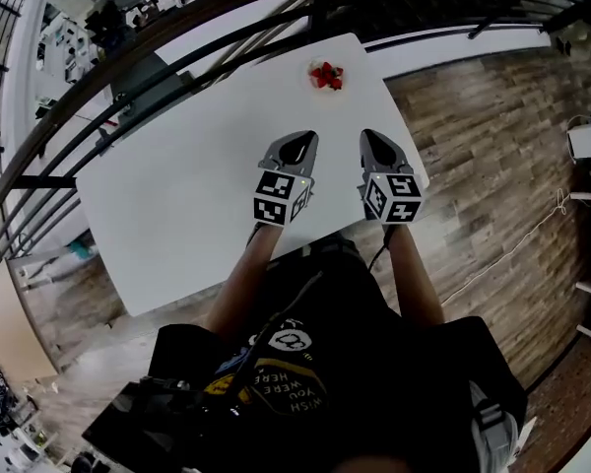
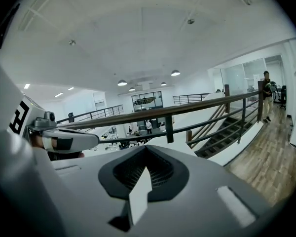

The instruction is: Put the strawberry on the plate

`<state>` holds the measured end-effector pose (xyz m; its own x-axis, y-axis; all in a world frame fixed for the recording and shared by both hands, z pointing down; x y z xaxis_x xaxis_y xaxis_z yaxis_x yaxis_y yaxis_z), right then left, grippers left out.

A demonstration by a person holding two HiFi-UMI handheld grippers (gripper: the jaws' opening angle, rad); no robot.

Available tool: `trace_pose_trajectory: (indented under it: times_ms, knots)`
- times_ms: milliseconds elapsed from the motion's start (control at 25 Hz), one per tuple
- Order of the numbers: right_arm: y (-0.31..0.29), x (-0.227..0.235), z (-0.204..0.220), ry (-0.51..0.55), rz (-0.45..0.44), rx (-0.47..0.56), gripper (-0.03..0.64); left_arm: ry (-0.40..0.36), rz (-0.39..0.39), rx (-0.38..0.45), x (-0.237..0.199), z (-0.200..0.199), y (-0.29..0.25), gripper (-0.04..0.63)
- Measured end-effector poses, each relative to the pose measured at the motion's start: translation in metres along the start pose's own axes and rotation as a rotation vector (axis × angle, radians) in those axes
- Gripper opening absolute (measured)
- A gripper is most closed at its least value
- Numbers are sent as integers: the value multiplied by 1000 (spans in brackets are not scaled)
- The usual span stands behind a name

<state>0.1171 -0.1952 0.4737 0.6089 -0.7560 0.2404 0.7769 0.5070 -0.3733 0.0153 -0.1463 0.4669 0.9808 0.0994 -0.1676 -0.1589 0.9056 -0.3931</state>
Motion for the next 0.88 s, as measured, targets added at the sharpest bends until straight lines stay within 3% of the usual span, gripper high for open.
trace_pose_trajectory:
  times_ms: [200,520,880]
  knots:
    - [35,-50,5,2,-8,59,5,7,15,21,13,5,52,2]
    - [82,-111,15,-20,2,153,4,-1,-4,120,21,11,129,2]
    - [102,-134,18,-13,20,189,3,-32,20,107,26,19,145,2]
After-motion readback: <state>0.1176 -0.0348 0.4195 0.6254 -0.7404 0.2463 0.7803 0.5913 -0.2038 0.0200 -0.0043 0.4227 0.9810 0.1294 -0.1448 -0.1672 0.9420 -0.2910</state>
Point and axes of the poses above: the fingertips, and each gripper's own axes: y backward along the fingers, x to its right, z out of its underside, the point moved 1 cm from there along y, backward along the fingers, and after that the axes turned 11 degrees about -z, right-handed, at the moved point
